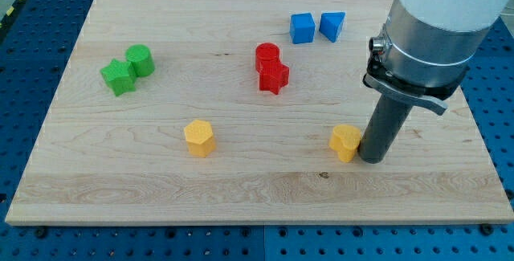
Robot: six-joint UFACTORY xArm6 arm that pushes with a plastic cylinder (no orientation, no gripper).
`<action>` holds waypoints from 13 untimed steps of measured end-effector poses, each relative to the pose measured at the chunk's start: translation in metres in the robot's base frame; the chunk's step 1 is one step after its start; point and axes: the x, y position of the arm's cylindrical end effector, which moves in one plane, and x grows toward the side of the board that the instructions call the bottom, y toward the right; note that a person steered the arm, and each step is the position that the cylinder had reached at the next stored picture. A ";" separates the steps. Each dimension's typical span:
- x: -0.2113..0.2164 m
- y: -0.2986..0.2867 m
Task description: Keep the yellow heart vertically below the red star
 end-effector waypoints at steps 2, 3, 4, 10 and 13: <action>-0.003 -0.024; -0.003 -0.035; -0.004 -0.043; -0.027 -0.090; -0.005 -0.117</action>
